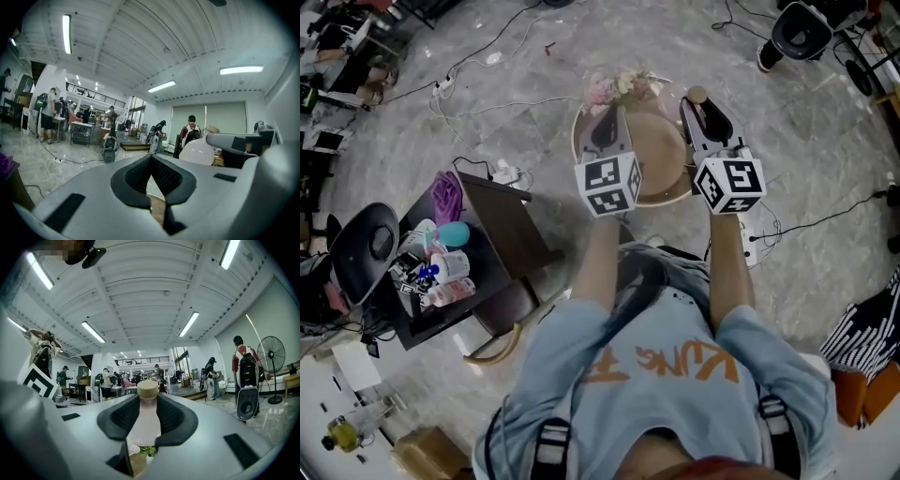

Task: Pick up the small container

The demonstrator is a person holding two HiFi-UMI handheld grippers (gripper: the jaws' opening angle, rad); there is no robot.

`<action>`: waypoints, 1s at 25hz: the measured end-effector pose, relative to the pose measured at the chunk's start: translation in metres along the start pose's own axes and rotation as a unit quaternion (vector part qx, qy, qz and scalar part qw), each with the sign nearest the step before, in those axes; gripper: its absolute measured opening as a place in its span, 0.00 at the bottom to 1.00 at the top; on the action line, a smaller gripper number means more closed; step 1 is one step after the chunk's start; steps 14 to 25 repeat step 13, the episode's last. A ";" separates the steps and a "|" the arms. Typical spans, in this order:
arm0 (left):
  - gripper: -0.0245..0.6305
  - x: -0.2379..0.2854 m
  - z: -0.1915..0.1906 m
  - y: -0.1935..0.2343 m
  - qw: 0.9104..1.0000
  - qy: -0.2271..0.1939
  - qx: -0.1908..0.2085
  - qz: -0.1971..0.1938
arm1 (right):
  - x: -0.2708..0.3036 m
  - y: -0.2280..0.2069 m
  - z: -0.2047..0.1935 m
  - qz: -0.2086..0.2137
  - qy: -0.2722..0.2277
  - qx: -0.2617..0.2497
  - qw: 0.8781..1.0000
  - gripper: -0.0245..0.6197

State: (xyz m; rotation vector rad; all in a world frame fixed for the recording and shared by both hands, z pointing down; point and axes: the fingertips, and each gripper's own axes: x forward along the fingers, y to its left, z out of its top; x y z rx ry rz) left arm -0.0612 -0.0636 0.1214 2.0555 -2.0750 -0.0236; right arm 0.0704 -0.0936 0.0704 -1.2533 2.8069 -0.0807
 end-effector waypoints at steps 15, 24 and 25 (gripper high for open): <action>0.07 -0.007 0.016 -0.010 1.000 -0.014 0.014 -0.007 | -0.008 -0.002 0.006 -0.005 -0.002 -0.010 1.000 0.24; 0.07 -0.007 0.016 -0.010 1.000 -0.014 0.014 -0.007 | -0.008 -0.002 0.006 -0.005 -0.002 -0.010 1.000 0.24; 0.07 -0.007 0.016 -0.010 1.000 -0.014 0.014 -0.007 | -0.008 -0.002 0.006 -0.005 -0.002 -0.010 1.000 0.24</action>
